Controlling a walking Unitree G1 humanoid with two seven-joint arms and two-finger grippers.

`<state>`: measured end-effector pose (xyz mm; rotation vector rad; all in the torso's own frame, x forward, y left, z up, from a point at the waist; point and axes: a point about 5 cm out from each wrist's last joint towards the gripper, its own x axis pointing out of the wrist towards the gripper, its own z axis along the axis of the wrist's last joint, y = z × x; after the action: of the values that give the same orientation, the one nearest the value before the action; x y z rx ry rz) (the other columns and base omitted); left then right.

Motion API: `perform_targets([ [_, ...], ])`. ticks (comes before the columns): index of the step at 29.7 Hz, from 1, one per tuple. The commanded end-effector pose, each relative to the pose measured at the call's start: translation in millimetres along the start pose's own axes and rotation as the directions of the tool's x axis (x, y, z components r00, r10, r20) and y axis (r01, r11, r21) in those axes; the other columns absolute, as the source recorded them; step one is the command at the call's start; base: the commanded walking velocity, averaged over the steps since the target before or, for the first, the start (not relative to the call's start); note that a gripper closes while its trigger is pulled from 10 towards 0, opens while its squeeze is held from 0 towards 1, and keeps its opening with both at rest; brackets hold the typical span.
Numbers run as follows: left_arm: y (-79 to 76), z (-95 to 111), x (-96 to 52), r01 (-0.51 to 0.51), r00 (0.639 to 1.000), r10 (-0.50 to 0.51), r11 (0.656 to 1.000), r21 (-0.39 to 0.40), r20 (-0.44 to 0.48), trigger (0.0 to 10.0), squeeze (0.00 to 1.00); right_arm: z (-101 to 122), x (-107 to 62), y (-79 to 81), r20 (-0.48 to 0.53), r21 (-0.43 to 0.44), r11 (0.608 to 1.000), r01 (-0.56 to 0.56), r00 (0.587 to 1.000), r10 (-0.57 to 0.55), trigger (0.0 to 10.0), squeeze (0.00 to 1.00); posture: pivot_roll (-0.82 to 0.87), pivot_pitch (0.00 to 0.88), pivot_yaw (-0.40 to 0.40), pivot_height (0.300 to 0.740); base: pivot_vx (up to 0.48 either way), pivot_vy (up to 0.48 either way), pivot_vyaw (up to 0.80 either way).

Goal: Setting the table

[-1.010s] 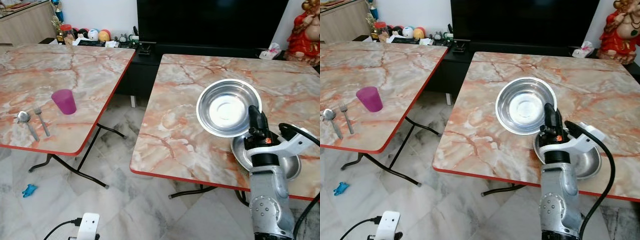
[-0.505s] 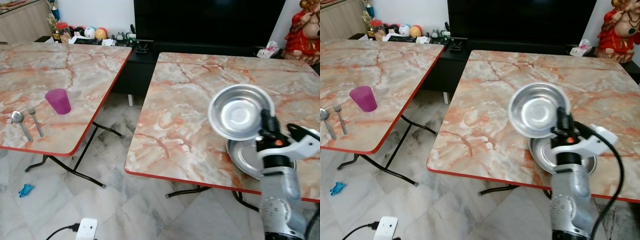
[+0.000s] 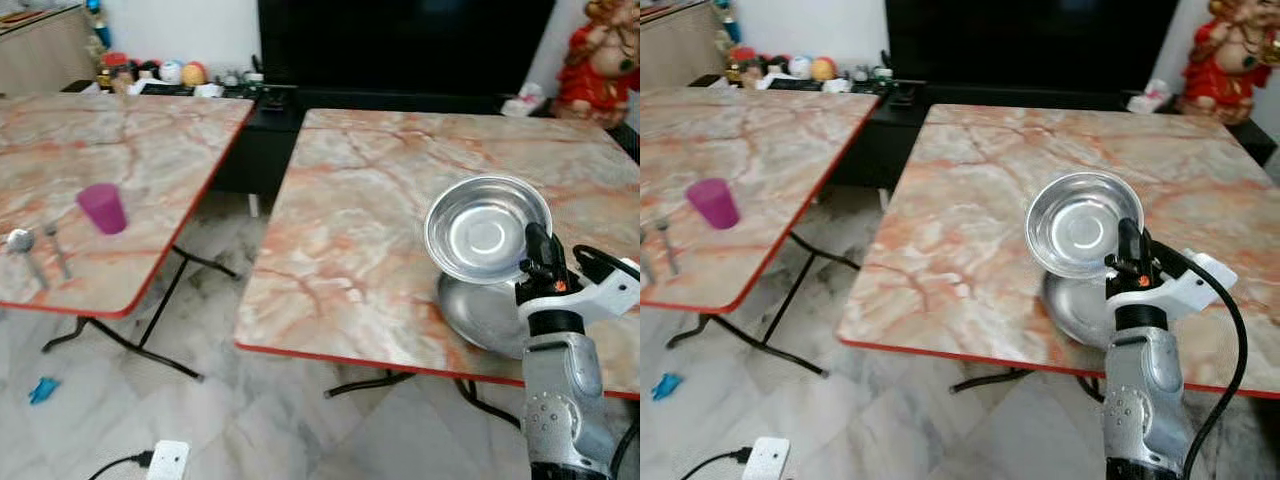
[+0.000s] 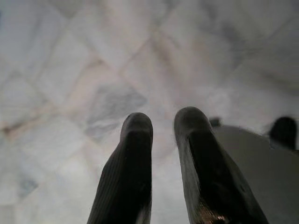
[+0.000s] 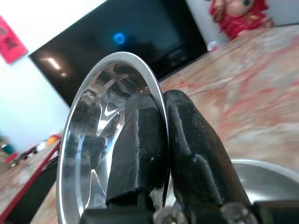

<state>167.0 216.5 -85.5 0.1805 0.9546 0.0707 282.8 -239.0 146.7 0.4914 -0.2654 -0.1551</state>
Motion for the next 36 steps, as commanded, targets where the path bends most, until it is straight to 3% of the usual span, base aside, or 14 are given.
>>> perform_targets([
  [1,5.9,-3,-0.6,-0.018,1.000,0.019,1.000,0.004,-0.010,10.0,0.00,1,2.3,7.0,0.005,0.008,1.000,-0.024,1.000,0.024,10.0,0.00,0.03,0.000,-0.004,0.740,0.000,0.000,0.00],
  [13,4.4,-2,-0.2,-0.012,1.000,0.012,1.000,0.002,-0.014,10.0,0.00,-1,1.4,4.4,-0.027,-0.010,1.000,-0.021,0.999,0.021,10.0,0.00,0.03,0.000,-0.002,0.740,0.000,0.000,0.00],
  [25,4.8,-1,0.2,-0.006,1.000,0.007,1.000,0.007,-0.020,10.0,0.00,-8,-0.2,-34.1,-0.223,-0.143,0.986,0.089,0.968,-0.119,10.0,0.00,0.03,0.000,0.009,0.740,0.000,0.000,0.00],
  [33,5.5,-1,0.2,-0.009,1.000,0.009,1.000,0.008,-0.019,10.0,0.00,-4,6.0,-37.9,-0.268,-0.053,0.995,0.090,0.958,-0.101,10.0,0.00,0.03,0.000,0.008,0.740,0.000,0.000,0.00],
  [36,2.6,6,1.9,-0.007,1.000,0.007,1.000,0.007,-0.014,10.0,0.00,-2,7.7,-42.5,-0.255,0.039,0.990,0.138,0.959,-0.123,10.0,0.00,0.03,0.000,0.009,0.740,0.000,0.000,0.00],
])
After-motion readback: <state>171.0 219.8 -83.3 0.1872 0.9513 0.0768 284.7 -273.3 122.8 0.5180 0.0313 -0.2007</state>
